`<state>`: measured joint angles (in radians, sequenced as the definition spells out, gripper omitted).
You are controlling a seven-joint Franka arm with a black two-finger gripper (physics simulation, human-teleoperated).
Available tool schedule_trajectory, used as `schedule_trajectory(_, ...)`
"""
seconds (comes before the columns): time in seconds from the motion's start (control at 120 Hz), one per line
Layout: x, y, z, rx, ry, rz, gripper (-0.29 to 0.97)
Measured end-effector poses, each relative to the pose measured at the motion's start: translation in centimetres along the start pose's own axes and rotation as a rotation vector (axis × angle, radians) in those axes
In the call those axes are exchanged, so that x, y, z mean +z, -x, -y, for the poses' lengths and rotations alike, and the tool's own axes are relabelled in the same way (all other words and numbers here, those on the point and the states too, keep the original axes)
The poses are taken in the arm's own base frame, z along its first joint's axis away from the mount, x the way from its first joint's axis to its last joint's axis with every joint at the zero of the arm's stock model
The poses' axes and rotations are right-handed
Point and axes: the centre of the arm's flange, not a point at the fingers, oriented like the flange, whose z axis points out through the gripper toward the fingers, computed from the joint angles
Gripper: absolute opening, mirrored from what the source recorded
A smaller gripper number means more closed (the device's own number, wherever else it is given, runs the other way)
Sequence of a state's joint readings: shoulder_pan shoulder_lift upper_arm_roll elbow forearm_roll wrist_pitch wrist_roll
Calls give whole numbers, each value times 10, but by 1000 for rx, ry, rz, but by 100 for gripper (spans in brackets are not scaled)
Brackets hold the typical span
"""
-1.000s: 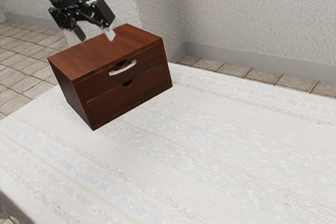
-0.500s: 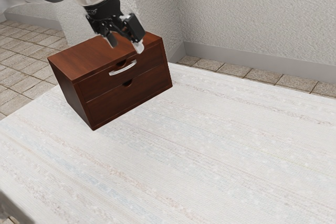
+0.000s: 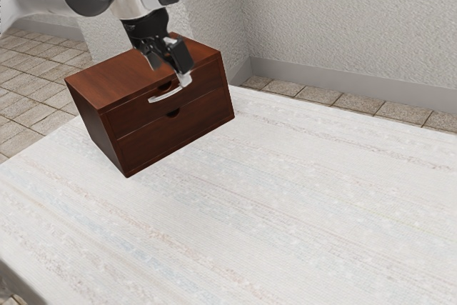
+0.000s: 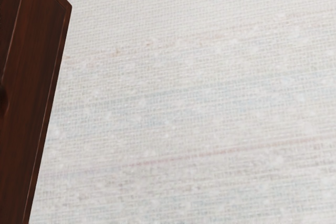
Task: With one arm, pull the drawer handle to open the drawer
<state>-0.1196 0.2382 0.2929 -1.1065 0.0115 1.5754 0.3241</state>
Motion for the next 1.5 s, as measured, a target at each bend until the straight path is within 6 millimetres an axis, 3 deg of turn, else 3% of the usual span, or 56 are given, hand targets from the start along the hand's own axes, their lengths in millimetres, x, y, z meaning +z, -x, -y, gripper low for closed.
schedule_trajectory(0.167,31,-27,-18,80,-22,35,68)
schedule_trajectory(0.5,60,-46,-13,149,-57,29,56)
schedule_trajectory(0.65,82,-54,29,129,-103,-2,55)
schedule_trajectory(0.842,85,-54,46,144,-139,-15,50)
schedule_trajectory(0.975,98,-44,82,124,-176,9,48)
schedule_trajectory(1.225,125,-50,91,164,-220,54,46)
schedule_trajectory(1.5,136,-47,104,175,-229,67,43)
